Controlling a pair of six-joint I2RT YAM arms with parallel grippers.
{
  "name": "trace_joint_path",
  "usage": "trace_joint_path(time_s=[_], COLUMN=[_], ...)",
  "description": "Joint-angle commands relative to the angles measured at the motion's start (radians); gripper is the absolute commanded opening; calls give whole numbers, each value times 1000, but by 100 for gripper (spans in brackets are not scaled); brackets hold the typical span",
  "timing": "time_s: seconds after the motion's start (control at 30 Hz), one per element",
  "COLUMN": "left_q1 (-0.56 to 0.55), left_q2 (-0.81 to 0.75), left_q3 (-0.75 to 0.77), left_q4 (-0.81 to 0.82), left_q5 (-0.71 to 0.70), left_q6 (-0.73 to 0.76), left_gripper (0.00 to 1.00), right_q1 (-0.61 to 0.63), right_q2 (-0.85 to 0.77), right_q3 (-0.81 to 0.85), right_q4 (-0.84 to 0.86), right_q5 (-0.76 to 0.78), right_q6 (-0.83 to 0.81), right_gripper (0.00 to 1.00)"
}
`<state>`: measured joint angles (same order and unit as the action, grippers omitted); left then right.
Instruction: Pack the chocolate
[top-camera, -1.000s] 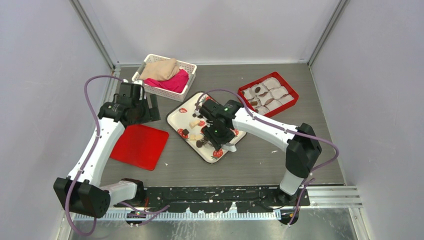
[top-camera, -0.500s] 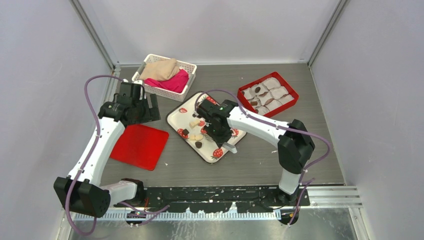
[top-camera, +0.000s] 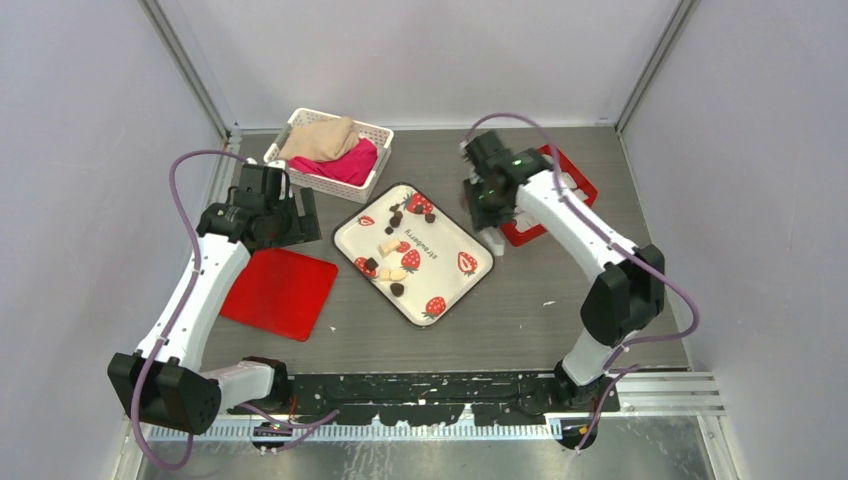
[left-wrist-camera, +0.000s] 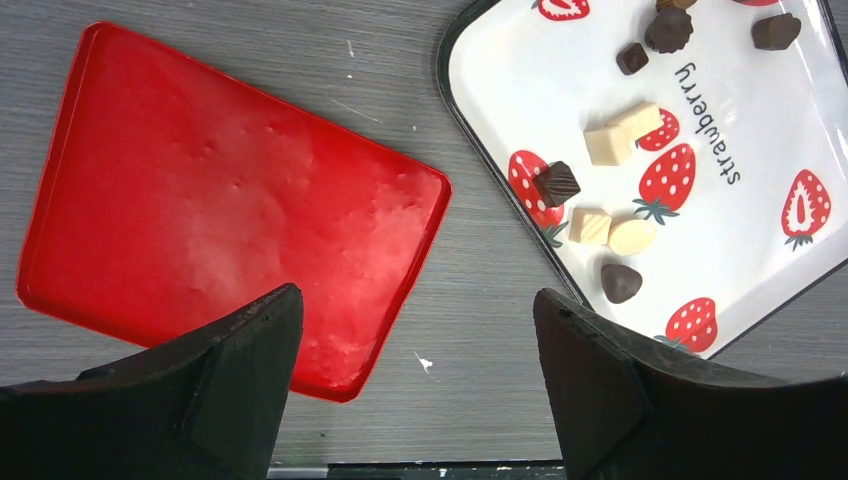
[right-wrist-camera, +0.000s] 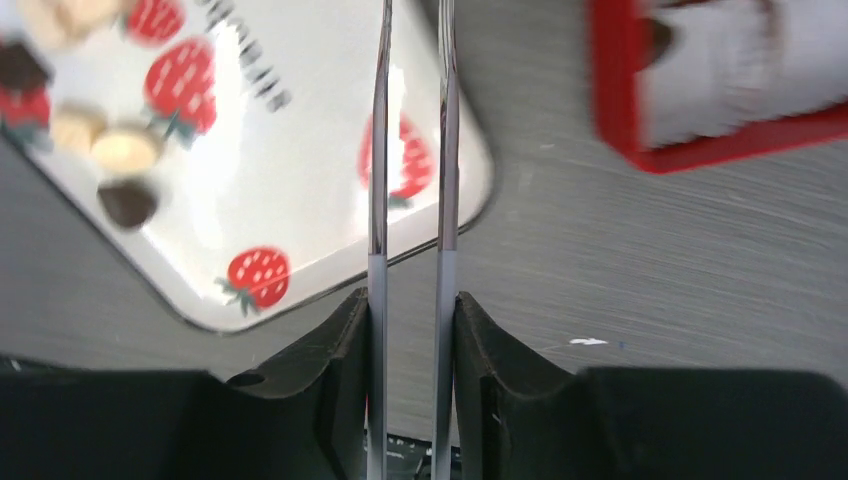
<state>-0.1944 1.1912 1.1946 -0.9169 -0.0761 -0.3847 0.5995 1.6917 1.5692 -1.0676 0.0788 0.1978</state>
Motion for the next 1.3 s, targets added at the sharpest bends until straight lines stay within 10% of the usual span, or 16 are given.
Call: trace_joint_path(time_s=[0.0,0.43,1.1,1.27], left_q1=[6,6,6,6], left_q2=[-5,-6,8,15], left_q3=[32,30,35,40], left_q4=[34,32,35,38], left_q5=[15,8,7,9], left_q6=[1,13,8,3], left_gripper=[86,86,86,86], right_q1=[-229,-504,-541,-542], right_q2=[-78,107,258,300], right_q3=[66,173,244,290], right_q4=[1,-64,-11,-23], right_q5=[21,-134,-126,-116], right_q6=[77,114,130,127], right_gripper=[2,3,5,19])
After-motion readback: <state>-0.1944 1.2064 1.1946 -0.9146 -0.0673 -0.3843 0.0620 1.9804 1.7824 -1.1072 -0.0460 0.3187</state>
